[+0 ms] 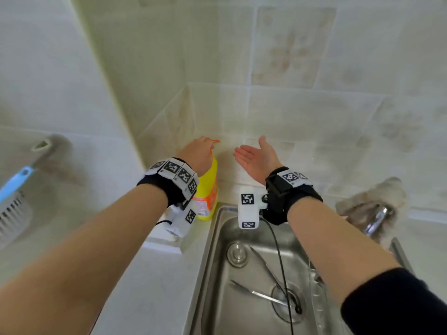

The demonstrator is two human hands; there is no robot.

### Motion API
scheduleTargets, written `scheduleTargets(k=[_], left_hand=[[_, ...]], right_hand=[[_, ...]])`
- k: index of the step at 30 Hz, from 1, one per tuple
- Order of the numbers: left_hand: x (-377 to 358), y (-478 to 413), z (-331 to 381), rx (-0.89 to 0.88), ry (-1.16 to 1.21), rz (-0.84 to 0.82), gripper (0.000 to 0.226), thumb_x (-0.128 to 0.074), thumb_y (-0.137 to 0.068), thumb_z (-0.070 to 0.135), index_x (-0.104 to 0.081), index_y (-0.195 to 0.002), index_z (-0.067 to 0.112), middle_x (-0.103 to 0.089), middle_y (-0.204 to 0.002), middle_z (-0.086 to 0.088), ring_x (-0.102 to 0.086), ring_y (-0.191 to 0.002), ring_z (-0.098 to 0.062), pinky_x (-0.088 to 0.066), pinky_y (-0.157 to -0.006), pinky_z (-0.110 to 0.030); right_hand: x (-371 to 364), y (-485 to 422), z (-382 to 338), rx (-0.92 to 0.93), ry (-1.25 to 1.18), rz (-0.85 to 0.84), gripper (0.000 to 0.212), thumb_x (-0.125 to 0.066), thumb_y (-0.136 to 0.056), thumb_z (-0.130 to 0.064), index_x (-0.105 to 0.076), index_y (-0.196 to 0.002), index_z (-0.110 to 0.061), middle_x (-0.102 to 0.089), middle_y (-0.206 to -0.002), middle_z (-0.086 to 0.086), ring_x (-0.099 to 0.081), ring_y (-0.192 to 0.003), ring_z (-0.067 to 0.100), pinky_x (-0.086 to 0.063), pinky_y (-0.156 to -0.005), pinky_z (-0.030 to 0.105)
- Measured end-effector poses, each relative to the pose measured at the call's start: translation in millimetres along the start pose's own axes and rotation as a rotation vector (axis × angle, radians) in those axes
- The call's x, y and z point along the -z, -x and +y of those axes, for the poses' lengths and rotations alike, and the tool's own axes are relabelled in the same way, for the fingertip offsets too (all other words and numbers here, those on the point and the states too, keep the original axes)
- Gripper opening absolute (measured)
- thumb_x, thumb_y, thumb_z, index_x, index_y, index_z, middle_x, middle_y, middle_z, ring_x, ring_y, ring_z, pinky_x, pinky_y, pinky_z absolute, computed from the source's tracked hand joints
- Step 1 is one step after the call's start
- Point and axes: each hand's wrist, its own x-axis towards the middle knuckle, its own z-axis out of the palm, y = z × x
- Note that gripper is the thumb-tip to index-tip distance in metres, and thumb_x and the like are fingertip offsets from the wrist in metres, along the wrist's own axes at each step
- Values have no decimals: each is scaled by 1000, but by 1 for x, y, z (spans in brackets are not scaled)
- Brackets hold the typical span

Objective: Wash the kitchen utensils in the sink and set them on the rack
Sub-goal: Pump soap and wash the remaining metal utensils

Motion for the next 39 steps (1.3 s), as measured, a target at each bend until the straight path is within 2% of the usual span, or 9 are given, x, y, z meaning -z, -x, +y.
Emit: scheduleTargets(k=[8, 13, 19, 22, 26, 28, 32, 36, 39], left_hand=[[-28, -1, 37, -40, 8, -173, 36, -40, -91, 4, -49, -126, 3, -46, -131, -13, -44, -124, -29, -36, -103, -35], [-38, 5, 55, -81, 3, -220, 36, -39, -92, 6, -46, -127, 3, -43, -133, -12, -48, -119, -29, -39, -99, -35], [-54, 15, 77, -96, -3, -212, 38, -39, -95, 10, -44, -133, 7, -41, -137, -13, -44, -122, -28, -37, -98, -34], [-72, 18, 86, -167, 64, -274, 35, -36, -94, 5, -46, -128, 2, -43, -134, -13, -40, -123, -25, -33, -100, -27], [-101, 20, 96, -208, 108, -349, 32, -37, -93, 3, -47, -123, 0, -44, -128, -11, -43, -120, -25, -35, -97, -26], [-122, 20, 99, -293, 87, -420, 30, -35, -92, 2, -48, -119, -1, -45, -127, -10, -40, -119, -23, -34, -98, -24], [-171, 21, 100, -338, 71, -547, 28, -36, -94, 6, -47, -120, 2, -46, -126, -10, -45, -118, -25, -40, -98, -31], [-215, 33, 101, -477, 82, -641, 37, -38, -93, 8, -45, -129, 2, -42, -135, -12, -41, -126, -27, -31, -106, -30], [-228, 54, 107, -658, 102, -698, 53, -31, -98, 28, -26, -145, 5, -21, -154, -12, -17, -143, -24, -10, -118, -32]], right_hand=[[32, 8, 22, -3, -74, 91, 76, -18, -98, -53, -22, -142, 9, -25, -150, 23, -28, -139, 29, -28, -111, 32], [50, 7, 35, 21, -206, 121, 77, -16, -97, -55, -13, -146, 5, -17, -154, 20, -21, -142, 27, -21, -114, 34], [78, 7, 40, 76, -351, 143, 76, -15, -97, -55, -19, -145, 4, -26, -150, 22, -26, -140, 29, -22, -114, 35], [94, 7, 43, 94, -376, 151, 75, -14, -97, -54, -26, -142, 4, -52, -122, 18, -33, -137, 28, -30, -107, 33], [123, 8, 56, 109, -413, 221, 68, -15, -97, -54, -44, -122, 3, -54, -100, 15, -38, -133, 29, -33, -106, 31], [144, 11, 67, 119, -456, 284, 67, -15, -97, -54, -47, -115, 2, -55, -106, 16, -40, -130, 29, -31, -110, 32], [178, 23, 91, 113, -500, 449, 72, -14, -99, -50, -29, -140, 7, -36, -145, 22, -34, -136, 29, -29, -110, 34], [204, 49, 125, 74, -536, 603, 71, -11, -100, -47, -29, -139, 9, -35, -145, 23, -37, -135, 29, -34, -106, 33], [210, 67, 149, 33, -490, 595, 71, -10, -97, -52, -50, -122, 2, -58, -119, 16, -63, -104, 19, -52, -82, 24]])
